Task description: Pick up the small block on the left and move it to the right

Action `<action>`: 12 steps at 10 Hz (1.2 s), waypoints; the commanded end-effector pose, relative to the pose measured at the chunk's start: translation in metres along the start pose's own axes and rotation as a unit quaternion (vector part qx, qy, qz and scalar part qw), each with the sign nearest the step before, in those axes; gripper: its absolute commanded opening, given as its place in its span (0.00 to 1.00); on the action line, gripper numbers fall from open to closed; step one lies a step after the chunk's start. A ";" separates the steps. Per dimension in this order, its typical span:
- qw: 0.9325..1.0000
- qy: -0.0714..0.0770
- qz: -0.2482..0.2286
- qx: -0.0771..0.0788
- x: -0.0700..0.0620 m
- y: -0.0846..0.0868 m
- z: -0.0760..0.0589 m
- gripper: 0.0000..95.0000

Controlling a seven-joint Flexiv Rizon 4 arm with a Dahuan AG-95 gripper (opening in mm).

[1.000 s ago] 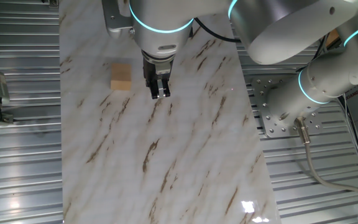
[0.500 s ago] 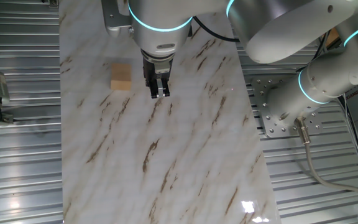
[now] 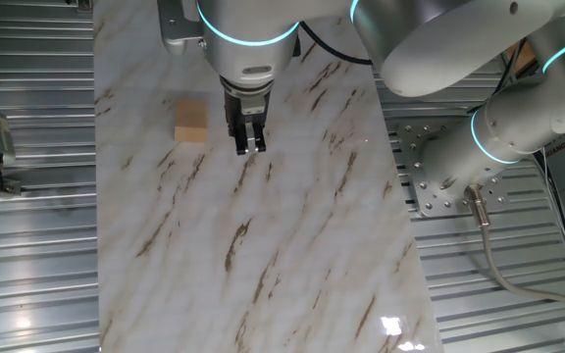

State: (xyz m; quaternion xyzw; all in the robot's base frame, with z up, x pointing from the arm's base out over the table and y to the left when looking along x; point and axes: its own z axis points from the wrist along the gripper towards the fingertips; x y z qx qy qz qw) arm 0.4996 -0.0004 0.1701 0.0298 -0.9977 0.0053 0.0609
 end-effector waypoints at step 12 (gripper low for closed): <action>1.000 0.000 -0.006 -0.002 0.000 0.000 0.000 0.00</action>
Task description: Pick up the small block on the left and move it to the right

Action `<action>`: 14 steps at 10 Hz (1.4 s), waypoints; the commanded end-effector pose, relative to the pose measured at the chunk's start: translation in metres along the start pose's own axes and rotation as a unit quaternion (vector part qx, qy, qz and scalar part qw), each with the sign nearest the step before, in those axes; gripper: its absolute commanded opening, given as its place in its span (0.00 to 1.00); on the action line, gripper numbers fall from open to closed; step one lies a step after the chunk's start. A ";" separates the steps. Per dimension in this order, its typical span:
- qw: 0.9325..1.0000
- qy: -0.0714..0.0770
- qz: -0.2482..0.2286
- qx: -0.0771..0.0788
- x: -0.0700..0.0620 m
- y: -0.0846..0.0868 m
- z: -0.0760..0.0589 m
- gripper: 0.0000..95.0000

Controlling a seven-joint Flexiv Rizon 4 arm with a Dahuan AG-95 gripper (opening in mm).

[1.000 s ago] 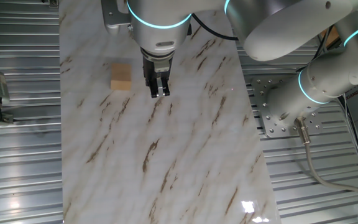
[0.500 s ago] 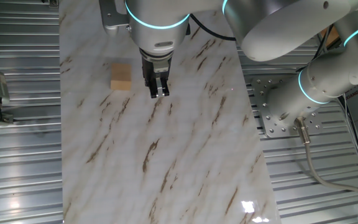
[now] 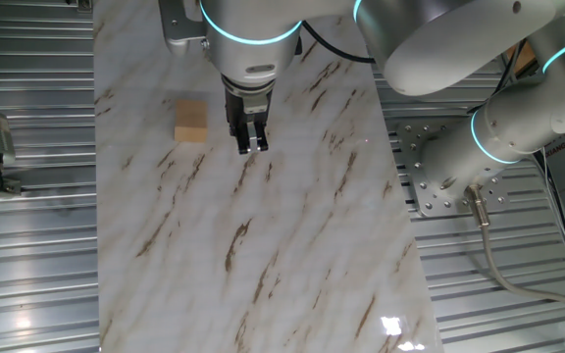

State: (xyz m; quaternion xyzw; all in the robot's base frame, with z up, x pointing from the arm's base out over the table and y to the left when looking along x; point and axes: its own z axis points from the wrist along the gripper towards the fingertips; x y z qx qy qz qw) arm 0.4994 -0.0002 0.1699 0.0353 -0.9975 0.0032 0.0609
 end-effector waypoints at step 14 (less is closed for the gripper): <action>0.999 -0.010 -0.049 0.002 0.006 -0.026 0.008 0.00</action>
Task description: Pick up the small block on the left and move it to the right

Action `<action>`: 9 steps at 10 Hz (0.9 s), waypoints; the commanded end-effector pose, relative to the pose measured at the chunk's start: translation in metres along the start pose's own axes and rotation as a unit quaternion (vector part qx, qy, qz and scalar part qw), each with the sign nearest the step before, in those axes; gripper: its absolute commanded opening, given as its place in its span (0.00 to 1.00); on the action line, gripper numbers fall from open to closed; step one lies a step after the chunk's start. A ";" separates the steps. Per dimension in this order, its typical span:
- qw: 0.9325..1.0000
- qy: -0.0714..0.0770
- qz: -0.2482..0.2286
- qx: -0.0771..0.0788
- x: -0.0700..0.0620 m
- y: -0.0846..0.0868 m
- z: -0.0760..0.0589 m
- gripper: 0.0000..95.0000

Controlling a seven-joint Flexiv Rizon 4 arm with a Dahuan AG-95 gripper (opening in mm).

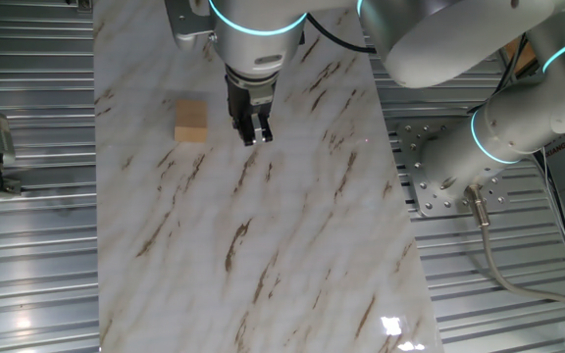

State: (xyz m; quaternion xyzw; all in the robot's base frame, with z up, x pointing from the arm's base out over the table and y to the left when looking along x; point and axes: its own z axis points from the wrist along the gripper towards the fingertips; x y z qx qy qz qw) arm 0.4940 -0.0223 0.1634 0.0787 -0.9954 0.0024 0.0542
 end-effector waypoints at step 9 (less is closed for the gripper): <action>0.997 -0.034 -0.069 -0.011 0.010 -0.059 0.020 0.00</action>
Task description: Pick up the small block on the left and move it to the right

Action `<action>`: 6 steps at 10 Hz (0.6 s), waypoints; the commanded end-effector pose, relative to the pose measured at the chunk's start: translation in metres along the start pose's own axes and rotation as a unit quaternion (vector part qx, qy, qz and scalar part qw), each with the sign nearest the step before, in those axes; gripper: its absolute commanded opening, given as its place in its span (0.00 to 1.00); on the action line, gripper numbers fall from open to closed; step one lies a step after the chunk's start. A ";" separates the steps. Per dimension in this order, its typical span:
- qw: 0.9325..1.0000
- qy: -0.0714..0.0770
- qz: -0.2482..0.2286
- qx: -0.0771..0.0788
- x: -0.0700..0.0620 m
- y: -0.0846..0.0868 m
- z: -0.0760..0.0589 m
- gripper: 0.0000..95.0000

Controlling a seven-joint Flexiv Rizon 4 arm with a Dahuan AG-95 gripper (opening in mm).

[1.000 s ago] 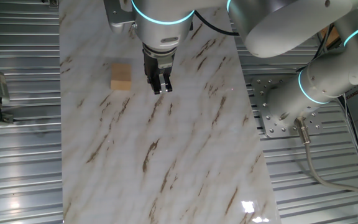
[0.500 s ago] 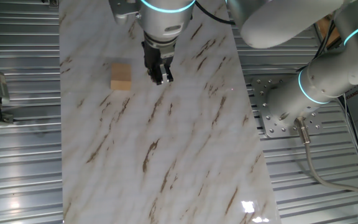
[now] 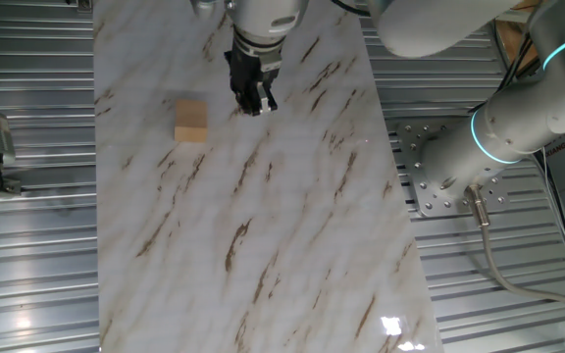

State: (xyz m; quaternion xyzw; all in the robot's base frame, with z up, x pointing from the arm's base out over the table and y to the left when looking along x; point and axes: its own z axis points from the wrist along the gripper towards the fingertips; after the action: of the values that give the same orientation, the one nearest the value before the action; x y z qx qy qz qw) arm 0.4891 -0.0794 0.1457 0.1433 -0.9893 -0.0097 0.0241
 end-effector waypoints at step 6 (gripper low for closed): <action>1.000 -0.029 -0.004 -0.009 0.007 -0.012 0.010 0.00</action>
State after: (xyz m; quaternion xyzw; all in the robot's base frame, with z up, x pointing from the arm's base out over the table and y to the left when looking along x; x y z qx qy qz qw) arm 0.4840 -0.0925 0.1376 0.1466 -0.9889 -0.0243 -0.0040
